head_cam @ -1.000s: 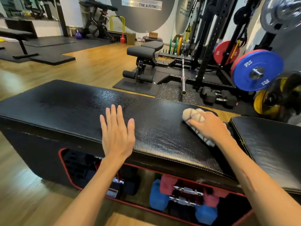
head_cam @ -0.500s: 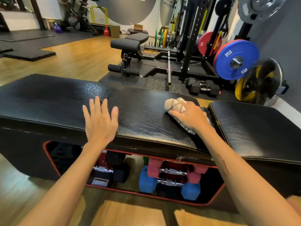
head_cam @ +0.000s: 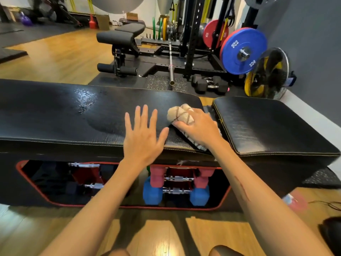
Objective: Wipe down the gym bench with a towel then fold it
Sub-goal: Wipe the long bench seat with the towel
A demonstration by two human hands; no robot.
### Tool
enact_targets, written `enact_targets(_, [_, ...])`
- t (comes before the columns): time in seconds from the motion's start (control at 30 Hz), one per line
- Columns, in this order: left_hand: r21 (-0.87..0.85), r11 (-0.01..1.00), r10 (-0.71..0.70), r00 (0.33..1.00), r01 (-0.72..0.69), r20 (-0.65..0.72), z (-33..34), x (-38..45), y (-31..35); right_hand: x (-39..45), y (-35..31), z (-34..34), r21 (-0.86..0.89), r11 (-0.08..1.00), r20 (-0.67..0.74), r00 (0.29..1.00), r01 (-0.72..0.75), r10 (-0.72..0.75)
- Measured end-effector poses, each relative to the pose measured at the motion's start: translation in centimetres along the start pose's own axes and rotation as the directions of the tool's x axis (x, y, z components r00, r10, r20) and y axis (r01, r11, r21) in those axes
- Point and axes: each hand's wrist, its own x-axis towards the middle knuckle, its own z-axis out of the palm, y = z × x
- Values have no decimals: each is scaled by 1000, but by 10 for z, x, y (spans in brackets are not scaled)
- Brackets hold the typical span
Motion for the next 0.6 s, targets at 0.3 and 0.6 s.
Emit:
enact_targets(0.3, [-12, 1000, 5, 997, -6, -78, 8, -3, 0, -57, -10, 5, -61, 996, -111, 992, 61, -67])
enact_targets(0.6, [-138, 990, 10, 992, -27, -123, 4, -2, -7, -48, -50, 19, -170, 982, -106, 989, 80, -99])
